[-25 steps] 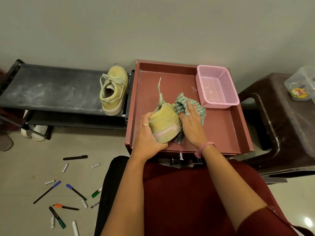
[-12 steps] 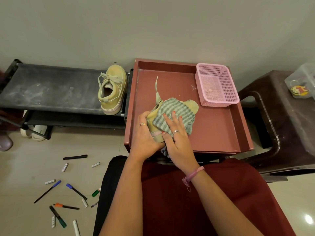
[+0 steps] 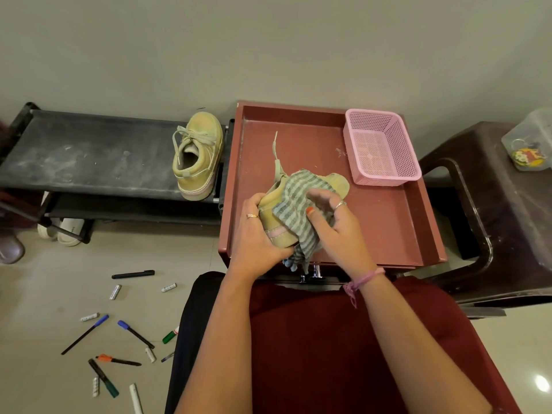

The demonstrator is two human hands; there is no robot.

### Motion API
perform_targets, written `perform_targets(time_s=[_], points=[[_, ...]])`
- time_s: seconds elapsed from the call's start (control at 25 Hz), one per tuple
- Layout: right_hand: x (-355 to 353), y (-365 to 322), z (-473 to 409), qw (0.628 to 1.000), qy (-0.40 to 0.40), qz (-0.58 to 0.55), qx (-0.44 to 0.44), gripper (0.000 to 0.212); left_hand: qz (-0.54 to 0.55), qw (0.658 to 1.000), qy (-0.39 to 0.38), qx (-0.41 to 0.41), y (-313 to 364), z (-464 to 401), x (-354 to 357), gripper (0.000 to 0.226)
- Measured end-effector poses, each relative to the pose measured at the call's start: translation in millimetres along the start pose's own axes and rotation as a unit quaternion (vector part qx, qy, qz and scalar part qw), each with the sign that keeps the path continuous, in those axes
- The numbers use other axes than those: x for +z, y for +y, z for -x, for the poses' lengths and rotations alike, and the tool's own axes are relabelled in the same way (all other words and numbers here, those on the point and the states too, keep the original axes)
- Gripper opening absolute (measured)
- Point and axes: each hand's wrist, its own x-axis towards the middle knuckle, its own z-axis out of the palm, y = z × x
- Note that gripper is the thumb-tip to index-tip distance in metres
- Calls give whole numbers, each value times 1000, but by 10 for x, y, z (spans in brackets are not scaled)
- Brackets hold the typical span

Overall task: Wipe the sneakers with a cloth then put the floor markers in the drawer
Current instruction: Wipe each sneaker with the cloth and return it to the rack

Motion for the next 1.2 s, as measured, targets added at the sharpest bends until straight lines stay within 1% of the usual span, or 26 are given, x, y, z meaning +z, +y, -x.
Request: perform_targets(time_s=[0.16, 0.24, 0.28, 0.4, 0.52, 0.64, 0.72, 0.84, 0.88, 0.96, 1.04, 1.12, 1.2], points=[[-277, -70, -415, 992, -29, 121, 28, 48, -9, 999, 2, 39, 50, 17, -7, 101], [-410, -48, -583, 982, -57, 167, 63, 59, -19, 997, 0, 74, 72, 29, 1, 96], [-459, -36, -638, 979, -71, 171, 80, 62, -30, 995, -1, 94, 81, 36, 6, 92], [-530, -8, -734, 979, -108, 117, 126, 63, -54, 990, -9, 131, 66, 15, 22, 86], [-570, -28, -782, 976, -125, 16, 180, 52, -63, 989, -22, 129, 67, 0, 26, 78], [-606, -33, -806, 972, -120, 22, 200, 45, -59, 990, -34, 122, 101, -4, 48, 68], [-585, -50, -779, 975, -107, 55, 188, 46, -48, 991, -33, 116, 97, -20, 70, 64], [-574, -155, -703, 987, -60, 42, 141, 26, -13, 996, -12, 89, 113, -49, 72, 61], [-582, -226, -677, 990, -37, 58, 119, 23, -1, 997, -4, 82, 129, -55, 67, 60], [-572, -362, -603, 985, 20, 161, 56, 22, 16, 997, 7, 73, 160, -61, 66, 58], [-488, -475, -487, 968, 68, 240, 11, 20, 27, 997, 10, 72, 174, -58, 83, 55], [-338, -510, -373, 964, 103, 244, 14, 16, 35, 997, 14, 71, 191, -59, 98, 57], [-180, -482, -282, 965, 122, 233, 21, 15, 41, 997, 16, 70, 219, -59, 104, 57]])
